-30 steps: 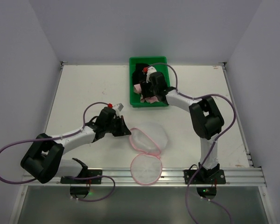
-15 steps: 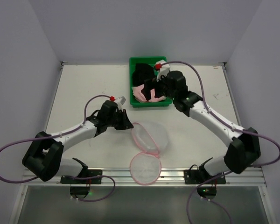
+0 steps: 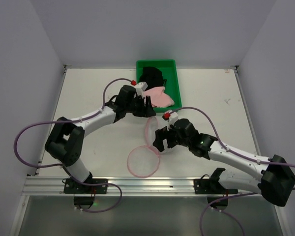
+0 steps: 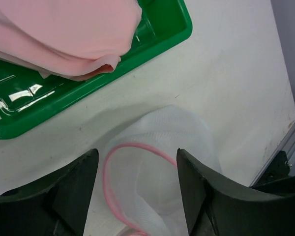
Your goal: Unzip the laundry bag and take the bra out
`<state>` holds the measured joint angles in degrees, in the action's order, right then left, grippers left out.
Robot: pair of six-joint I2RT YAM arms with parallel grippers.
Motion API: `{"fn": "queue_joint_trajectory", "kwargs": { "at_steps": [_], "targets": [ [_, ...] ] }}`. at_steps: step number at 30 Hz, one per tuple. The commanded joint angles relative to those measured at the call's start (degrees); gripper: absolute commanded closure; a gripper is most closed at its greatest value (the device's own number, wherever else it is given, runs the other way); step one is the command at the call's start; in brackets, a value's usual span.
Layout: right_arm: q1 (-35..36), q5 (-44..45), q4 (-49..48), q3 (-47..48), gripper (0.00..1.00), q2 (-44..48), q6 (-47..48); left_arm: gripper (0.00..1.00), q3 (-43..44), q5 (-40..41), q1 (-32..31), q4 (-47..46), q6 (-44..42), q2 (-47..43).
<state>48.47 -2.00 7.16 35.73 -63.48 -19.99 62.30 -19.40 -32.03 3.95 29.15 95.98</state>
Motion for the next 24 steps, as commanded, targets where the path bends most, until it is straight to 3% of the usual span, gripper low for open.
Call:
{"fn": "queue_joint_trajectory", "kwargs": {
  "at_steps": [1, 2, 7, 16, 21, 24],
  "targets": [
    [5.12, 3.65, -2.94, 2.06, 0.07, 2.4, -0.06, 0.29, 0.73, -1.18, 0.39, -0.08, -1.03, -4.47],
    [6.45, 4.02, -2.24, 2.68, 0.07, 1.96, 0.99, 0.15, -0.42, -0.04, 0.48, 0.44, 0.02, -7.8],
    [18.03, 9.73, 1.1, 7.95, 0.07, -4.96, 6.54, 0.0, -7.27, 7.43, 3.9, 9.22, 2.75, -18.8],
    [32.12, 14.04, 12.42, 22.71, 0.16, -24.74, 8.12, 0.0, -10.0, 23.17, 18.91, 23.47, -1.63, -34.19],
    [33.44, 14.04, 16.74, 29.47, 0.35, -34.05, 9.17, 0.0, -13.08, 24.15, 25.08, 24.27, -4.88, -37.8],
    [34.06, 13.78, 18.68, 31.85, 0.41, -37.31, 9.62, 0.0, -15.1, 24.32, 26.76, 24.18, -7.26, -39.73]
  ]
}}
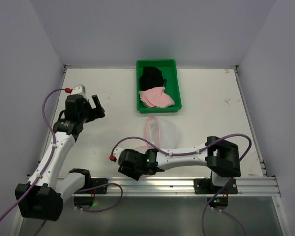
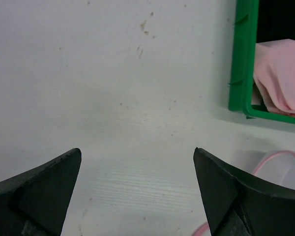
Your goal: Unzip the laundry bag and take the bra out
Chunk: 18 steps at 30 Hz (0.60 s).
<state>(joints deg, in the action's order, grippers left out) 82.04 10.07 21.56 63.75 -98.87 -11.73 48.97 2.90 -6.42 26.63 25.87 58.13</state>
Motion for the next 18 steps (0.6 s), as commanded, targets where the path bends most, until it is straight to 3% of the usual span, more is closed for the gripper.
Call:
{"fn": "queue_joint_trajectory", "kwargs": {
  "at_steps": [1, 14, 18],
  "targets": [
    [0.58, 1.36, 4.97, 4.28, 0.44, -2.55, 1.36, 0.0, -2.38, 2.37, 1.4, 1.32, -4.77, -2.92],
    [1.02, -1.28, 9.28, 10.61, 0.51, -11.86, 2.93, 0.0, -6.69, 3.61, 2.81, -0.97, -4.77, -5.48],
    [1.02, -1.45, 9.73, 11.05, 0.61, -14.24, 3.64, 0.0, -7.05, 3.34, 3.08, -0.97, -4.77, -5.66]
  ]
}}
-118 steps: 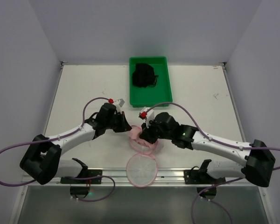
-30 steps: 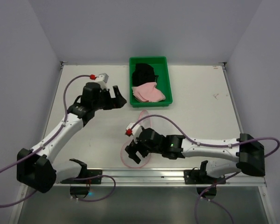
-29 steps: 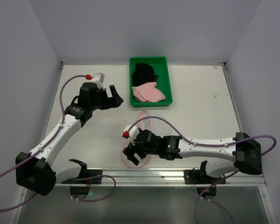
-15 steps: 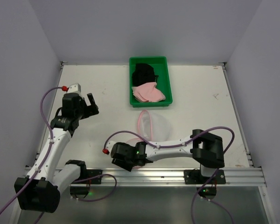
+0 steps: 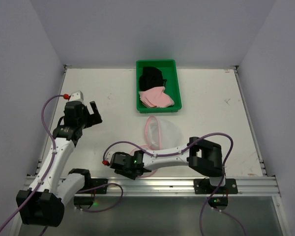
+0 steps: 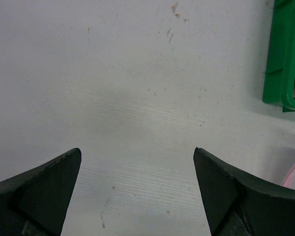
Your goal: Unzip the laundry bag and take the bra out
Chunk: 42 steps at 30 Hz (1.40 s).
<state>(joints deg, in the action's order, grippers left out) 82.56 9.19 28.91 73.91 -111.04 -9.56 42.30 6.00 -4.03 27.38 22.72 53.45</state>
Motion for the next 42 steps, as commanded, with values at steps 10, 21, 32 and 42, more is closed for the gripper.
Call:
{"fn": "queue_joint_trajectory", "kwargs": {
  "at_steps": [10, 21, 32, 42],
  "targets": [
    [0.32, 0.13, 2.38, 0.44, 1.0, 3.53, 0.69, 0.0, -0.38, -0.02, 1.22, -1.71, -1.63, -1.24],
    [-3.62, -2.59, 3.0, 7.83, 1.0, 21.38, -2.65, 0.0, -0.73, -1.6, 1.48, -2.06, -1.8, -1.24],
    [-19.71, -11.54, -6.48, -4.72, 1.0, 37.38, -9.24, 0.0, -0.91, -3.27, 1.57, -2.41, -2.15, -0.89],
    [-30.17, -20.95, -23.18, -30.3, 1.0, 44.25, -14.6, 0.0, -1.26, -5.74, 1.57, -2.94, -2.59, 0.07]
  ]
}}
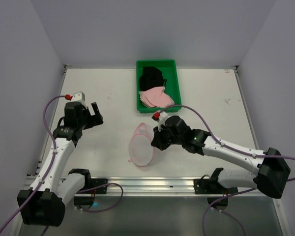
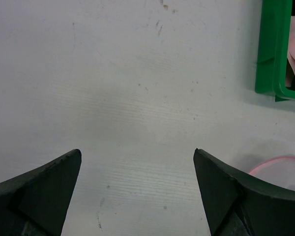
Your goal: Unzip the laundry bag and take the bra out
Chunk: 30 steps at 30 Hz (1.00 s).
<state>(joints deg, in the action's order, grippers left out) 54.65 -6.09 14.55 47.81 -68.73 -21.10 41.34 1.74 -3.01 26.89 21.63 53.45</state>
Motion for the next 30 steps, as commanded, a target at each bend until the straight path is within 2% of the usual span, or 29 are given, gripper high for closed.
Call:
{"fn": "queue_joint_trajectory", "kwargs": {
  "at_steps": [1, 5, 8, 13, 22, 28, 30],
  "targets": [
    [-2.97, -6.3, -11.27, -5.61, 1.0, 2.11, -3.33, 0.0, -0.3, -1.47, 0.54, -2.55, -1.59, 0.07],
    [-7.1, -8.41, -17.96, -12.81, 1.0, 2.81, -4.74, 0.0, -0.56, -3.22, 0.54, -2.9, -1.68, 0.16],
    [-10.52, -10.87, -20.78, -14.67, 1.0, 1.15, -4.56, 0.0, -0.74, -4.2, 0.54, -3.16, -1.85, 0.42],
    [-15.19, -17.8, -24.21, -14.59, 1.0, -4.74, -4.3, 0.0, -1.35, -7.79, 0.46, -4.3, -2.29, 0.51],
    [-18.26, -20.72, -25.88, -10.11, 1.0, -13.79, -2.8, 0.0, -1.7, -12.19, 0.46, -5.36, -2.91, 1.22],
    [-18.79, -21.86, -24.13, -6.51, 0.87, -17.05, -2.36, 0.0, -1.7, -11.85, 0.46, -5.45, -2.99, 0.95],
    [-18.88, -22.3, -24.13, -6.59, 0.78, -15.65, -2.36, 0.0, -1.62, -11.15, 0.54, -5.19, -2.91, 0.87]
  ]
}}
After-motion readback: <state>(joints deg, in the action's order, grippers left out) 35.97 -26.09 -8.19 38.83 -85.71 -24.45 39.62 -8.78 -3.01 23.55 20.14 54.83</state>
